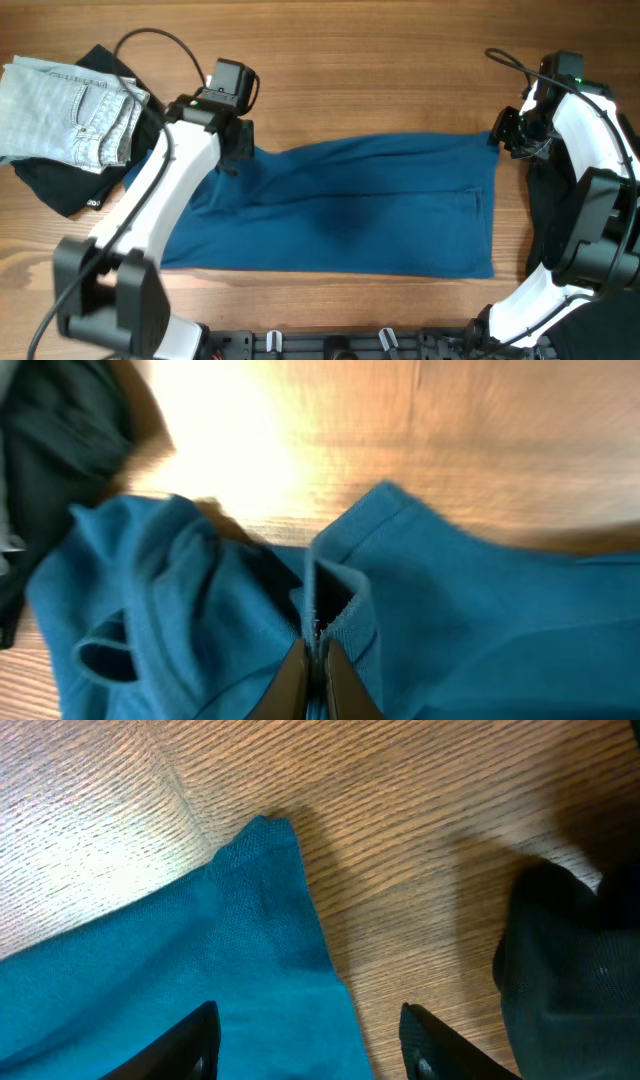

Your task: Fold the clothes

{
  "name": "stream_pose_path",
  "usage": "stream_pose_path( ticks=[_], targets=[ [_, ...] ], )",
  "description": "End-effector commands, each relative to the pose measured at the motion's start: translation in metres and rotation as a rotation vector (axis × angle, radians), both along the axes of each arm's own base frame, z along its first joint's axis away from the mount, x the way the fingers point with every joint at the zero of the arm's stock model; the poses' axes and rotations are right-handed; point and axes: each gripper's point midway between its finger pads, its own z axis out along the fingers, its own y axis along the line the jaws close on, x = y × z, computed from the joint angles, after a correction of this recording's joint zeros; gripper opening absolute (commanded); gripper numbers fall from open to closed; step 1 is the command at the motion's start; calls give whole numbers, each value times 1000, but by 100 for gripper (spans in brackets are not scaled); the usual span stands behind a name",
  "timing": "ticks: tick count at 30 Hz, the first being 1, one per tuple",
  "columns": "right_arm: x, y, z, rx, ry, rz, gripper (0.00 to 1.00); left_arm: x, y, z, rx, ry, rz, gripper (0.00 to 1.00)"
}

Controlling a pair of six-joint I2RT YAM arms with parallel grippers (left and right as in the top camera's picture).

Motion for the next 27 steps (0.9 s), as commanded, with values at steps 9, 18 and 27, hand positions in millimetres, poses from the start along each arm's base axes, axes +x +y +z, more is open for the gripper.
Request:
stream_pose_path(
  ticks=[9,18,27],
  targets=[
    [6,-3,5,4,-37,-40,58,53,25,120,-99,-508,128,4],
    [44,24,18,129,-232,181,58,78,14,149,-99,-646,19,4],
    [68,-3,16,-16,-296,160,61,92,12,122,-88,-599,18,4]
  ],
)
